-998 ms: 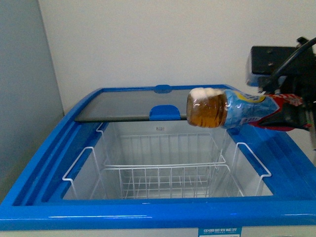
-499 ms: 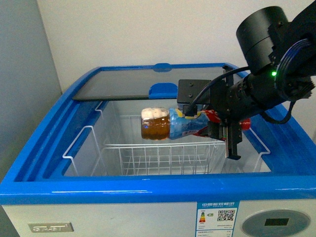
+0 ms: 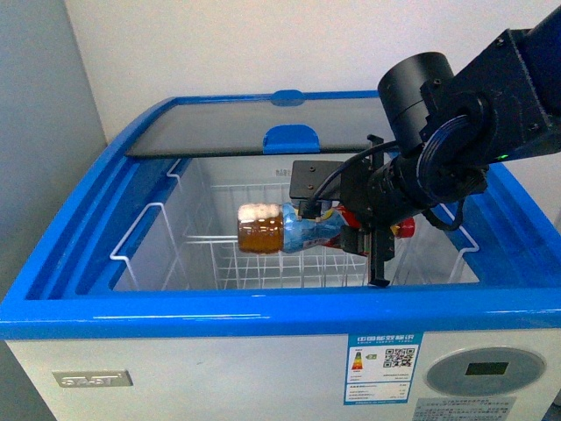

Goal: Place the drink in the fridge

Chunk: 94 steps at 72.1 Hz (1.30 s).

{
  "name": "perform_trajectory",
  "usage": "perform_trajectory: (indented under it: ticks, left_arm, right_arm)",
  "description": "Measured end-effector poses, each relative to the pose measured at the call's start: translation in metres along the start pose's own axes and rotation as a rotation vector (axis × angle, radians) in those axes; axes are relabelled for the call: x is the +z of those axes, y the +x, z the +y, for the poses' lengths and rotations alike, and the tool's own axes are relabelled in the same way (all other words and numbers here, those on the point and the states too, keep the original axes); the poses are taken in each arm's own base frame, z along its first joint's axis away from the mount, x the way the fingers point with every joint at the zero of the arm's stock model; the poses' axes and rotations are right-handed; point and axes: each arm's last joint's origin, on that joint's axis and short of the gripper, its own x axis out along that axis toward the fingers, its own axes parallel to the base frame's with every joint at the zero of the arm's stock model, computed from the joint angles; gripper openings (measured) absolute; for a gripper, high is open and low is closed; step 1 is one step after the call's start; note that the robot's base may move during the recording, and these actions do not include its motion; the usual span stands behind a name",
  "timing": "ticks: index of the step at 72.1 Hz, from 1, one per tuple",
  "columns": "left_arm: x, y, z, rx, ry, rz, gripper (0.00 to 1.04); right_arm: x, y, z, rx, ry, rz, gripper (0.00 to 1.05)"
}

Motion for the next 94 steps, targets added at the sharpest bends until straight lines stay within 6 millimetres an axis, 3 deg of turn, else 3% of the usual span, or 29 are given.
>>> perform_trajectory:
  ticks: [11,21,36,58,82,94]
  left_arm:
    - [0.0,0.0,0.0,0.0,0.001,0.0,0.98]
    - [0.0,0.0,0.0,0.0,0.0,-0.001,0.97]
    - [0.0,0.0,0.0,0.0,0.0,-0.001,0.97]
    - [0.0,0.0,0.0,0.0,0.0,-0.001,0.97]
    - [0.0,0.0,0.0,0.0,0.0,-0.001,0.97]
    - [0.0,0.0,0.0,0.0,0.0,-0.001,0.97]
  right_arm:
    - [0.002,0.016,0.0,0.005,0.005,-0.014,0.4]
    - [0.001,0.033,-0.003,-0.008,0.001,-0.008,0.4]
    - [-0.012,0.069,0.012,0.046,0.003,0.022,0.4]
    - [-0.016,0.083,0.012,0.044,-0.025,0.04,0.4]
    - [-0.029,0.114,0.044,0.094,-0.02,0.06,0.4]
    - [-0.03,0.118,0.045,0.073,-0.024,0.064,0.4]
